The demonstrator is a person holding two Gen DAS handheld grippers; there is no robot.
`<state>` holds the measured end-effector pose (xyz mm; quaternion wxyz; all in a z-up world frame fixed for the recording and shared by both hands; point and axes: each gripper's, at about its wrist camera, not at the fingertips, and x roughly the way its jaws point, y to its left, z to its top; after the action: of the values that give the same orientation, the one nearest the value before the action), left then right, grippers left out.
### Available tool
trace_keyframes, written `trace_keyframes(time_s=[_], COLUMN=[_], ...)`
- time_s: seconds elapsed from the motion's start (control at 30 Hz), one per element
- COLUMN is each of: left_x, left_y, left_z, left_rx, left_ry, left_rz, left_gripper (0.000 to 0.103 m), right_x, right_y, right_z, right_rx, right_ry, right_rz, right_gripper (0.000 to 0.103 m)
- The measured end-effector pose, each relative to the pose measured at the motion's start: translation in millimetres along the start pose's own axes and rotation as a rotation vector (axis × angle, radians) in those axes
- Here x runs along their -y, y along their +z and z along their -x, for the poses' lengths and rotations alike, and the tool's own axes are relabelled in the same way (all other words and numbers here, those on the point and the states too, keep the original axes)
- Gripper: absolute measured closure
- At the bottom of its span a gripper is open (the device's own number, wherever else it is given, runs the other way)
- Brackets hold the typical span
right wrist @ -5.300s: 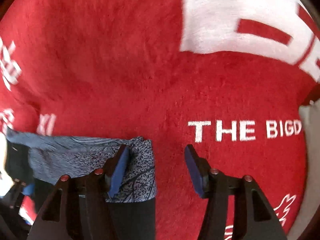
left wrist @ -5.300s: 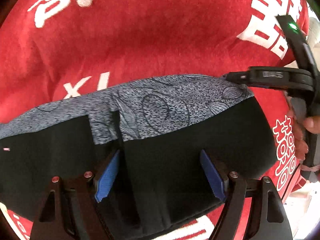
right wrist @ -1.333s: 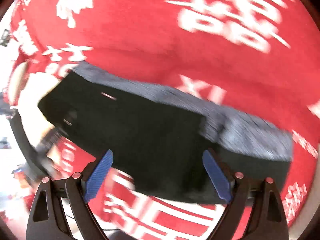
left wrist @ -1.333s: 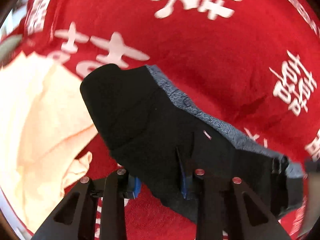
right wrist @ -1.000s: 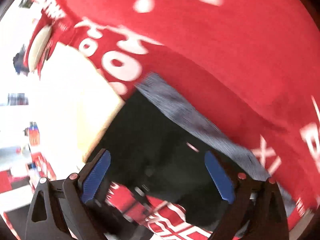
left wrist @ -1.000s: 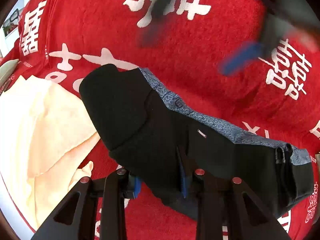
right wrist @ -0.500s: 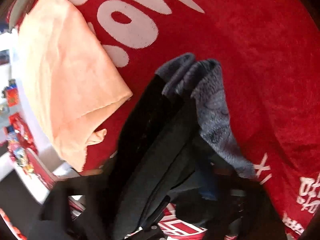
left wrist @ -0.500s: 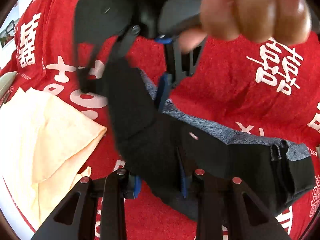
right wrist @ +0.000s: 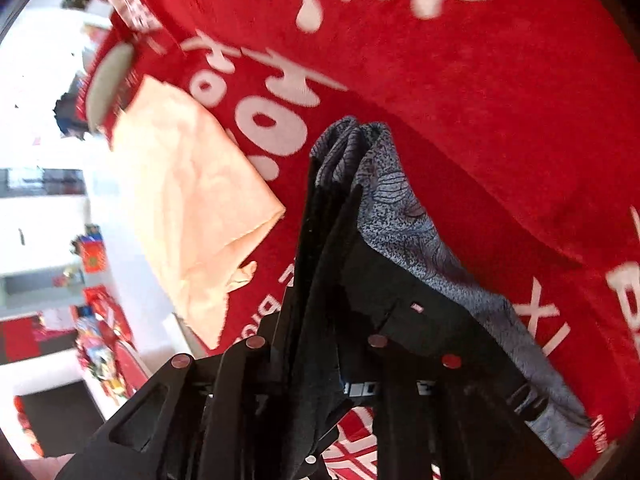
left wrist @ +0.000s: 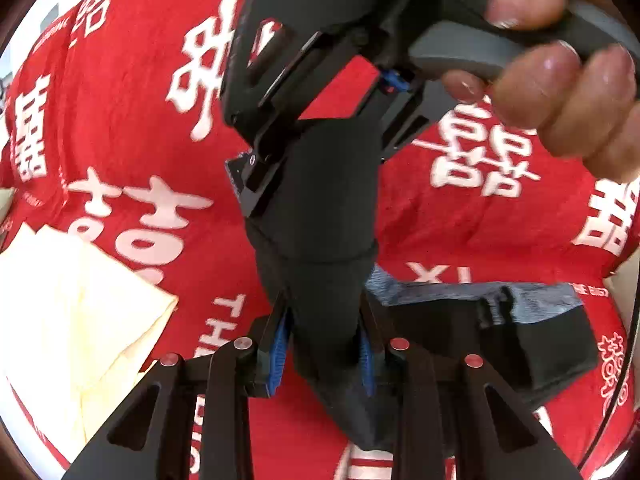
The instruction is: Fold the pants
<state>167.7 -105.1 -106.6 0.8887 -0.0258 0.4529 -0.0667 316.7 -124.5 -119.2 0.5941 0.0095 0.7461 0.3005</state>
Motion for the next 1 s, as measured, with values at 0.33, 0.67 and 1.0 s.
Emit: trace_keyframes(time_s=[0.33,0.67,1.0], left_x=[82.4,211.4,312.4], left_y=[12.7,-5.0,-47.9], left_z=[39.5,49.9,26.3], left_rx=[0.039,0.002,-0.103], left_ry=[-0.104,-0.239,-0.286], left_rz=[-0.151,-0.390,-0.567], left_gripper=[0.072,0.072,0.072], right_x=[69.4,173.4,283.4], right_y=[-94.1,-227.0,-327.1], right_z=[81.8,141.3,127.3], right_rx=[0.245,0.469,0.545], right_ry=[0.252,0.376,0.411], right_rz=[-0.123,-0.276,-0.458], right_gripper=[0.084,0.084,0.084])
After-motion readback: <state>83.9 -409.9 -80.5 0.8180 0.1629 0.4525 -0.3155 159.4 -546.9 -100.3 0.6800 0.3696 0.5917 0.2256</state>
